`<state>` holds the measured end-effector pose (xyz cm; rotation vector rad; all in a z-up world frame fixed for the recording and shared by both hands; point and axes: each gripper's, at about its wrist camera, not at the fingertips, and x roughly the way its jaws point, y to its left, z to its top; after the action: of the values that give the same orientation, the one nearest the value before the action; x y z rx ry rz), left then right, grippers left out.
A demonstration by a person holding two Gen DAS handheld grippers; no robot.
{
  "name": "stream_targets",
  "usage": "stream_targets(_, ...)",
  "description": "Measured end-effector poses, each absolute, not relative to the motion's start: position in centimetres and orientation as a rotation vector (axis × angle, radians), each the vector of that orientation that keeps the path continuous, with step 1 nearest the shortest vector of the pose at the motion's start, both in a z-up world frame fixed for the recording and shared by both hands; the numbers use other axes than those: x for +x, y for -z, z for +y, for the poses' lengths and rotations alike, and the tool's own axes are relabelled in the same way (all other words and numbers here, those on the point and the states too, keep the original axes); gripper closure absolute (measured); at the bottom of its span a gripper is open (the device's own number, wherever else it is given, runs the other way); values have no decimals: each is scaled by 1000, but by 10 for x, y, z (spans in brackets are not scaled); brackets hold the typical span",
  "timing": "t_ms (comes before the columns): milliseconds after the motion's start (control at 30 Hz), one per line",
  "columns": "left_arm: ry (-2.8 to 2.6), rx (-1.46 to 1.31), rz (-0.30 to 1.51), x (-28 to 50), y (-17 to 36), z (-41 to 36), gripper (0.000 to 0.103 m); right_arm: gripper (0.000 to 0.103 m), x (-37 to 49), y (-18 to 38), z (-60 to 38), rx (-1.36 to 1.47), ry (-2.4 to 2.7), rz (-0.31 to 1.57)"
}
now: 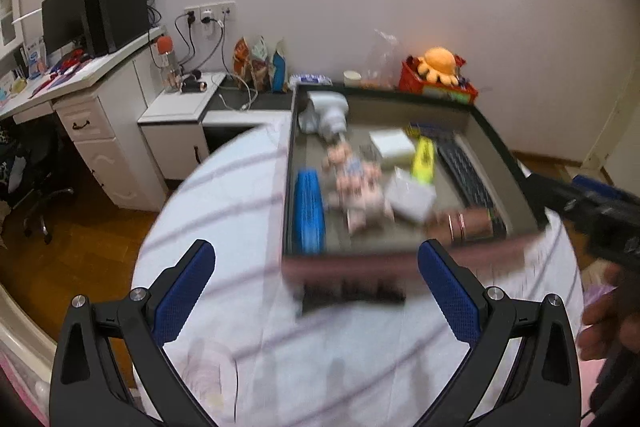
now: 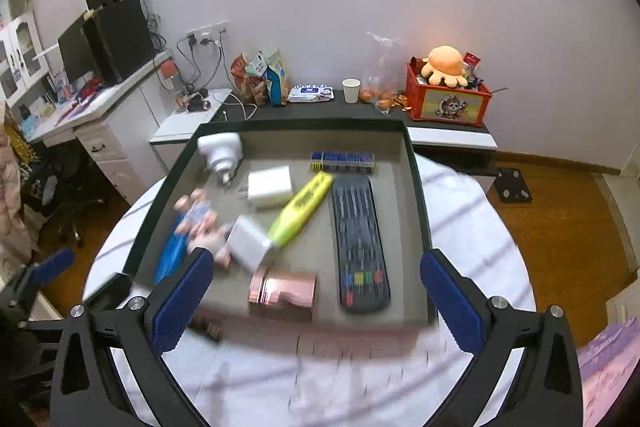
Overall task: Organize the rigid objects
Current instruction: 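Withdraw the right tool from the box, then move the left tool to the black hair clip on the quilt, then close the left tool on the black hair clip and lift it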
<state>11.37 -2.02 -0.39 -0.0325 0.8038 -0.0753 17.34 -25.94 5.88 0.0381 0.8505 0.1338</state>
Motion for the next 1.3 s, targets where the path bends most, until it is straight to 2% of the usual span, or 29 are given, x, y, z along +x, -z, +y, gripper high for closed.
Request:
stream_targets(200, 105, -7, 860, 74, 36, -28, 0, 0, 105, -49, -276, 109, -133, 849)
stream_targets(433, 97, -18, 875, 83, 55, -35, 0, 0, 71, -32, -284, 139, -124, 882)
stream_targets(1067, 46, 22, 963, 152, 97, -64, 0, 0, 99, -1, -294, 166, -135, 944)
stream_targets(1167, 50, 15, 954, 153, 96, -62, 5, 0, 102, 3, -296, 174, -133, 954)
stream_targets(1300, 72, 13, 957, 150, 95, -60, 5, 0, 102, 5, -297, 178, -130, 957)
